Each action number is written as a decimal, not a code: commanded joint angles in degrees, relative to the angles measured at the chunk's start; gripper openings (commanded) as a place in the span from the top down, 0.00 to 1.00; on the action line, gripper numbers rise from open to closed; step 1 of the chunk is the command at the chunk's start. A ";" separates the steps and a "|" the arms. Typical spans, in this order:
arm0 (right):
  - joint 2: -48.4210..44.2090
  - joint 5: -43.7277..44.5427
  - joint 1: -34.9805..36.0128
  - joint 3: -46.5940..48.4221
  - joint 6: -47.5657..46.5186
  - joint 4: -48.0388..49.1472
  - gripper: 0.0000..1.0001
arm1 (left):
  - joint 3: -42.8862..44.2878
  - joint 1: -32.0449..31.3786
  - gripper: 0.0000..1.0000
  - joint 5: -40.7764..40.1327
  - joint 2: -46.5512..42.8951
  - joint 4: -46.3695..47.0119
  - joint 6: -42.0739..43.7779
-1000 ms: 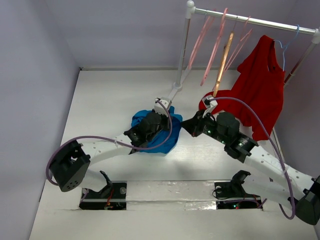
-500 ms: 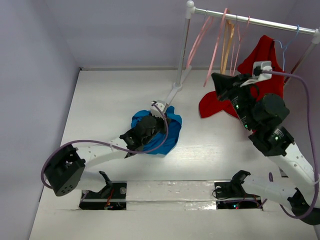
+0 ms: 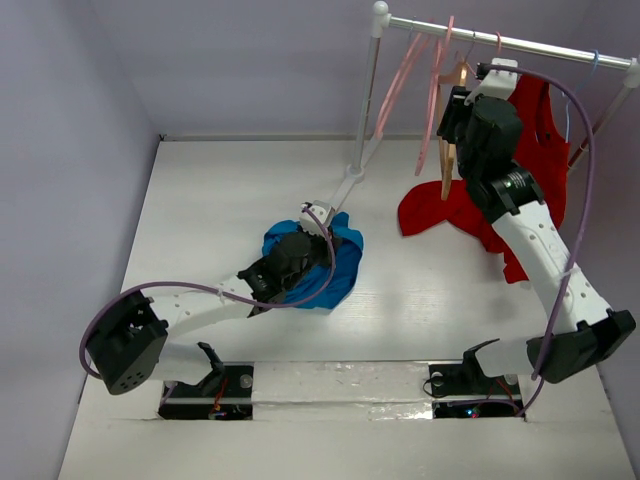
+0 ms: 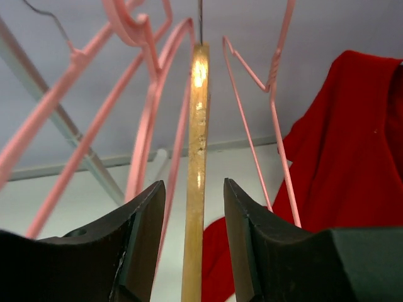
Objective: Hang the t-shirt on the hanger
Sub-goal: Pick up the hanger from the clothesline.
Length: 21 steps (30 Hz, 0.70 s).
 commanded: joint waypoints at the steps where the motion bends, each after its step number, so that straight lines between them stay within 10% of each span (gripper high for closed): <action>1: 0.41 3.48 -1.47 3.89 -2.59 0.29 0.52 | 0.10 0.24 1.00 1.35 -1.31 2.79 -0.53; 21: 1.47 -7.75 -10.62 4.95 0.75 -0.76 0.48 | 0.27 0.24 1.00 2.06 -0.26 3.06 -0.61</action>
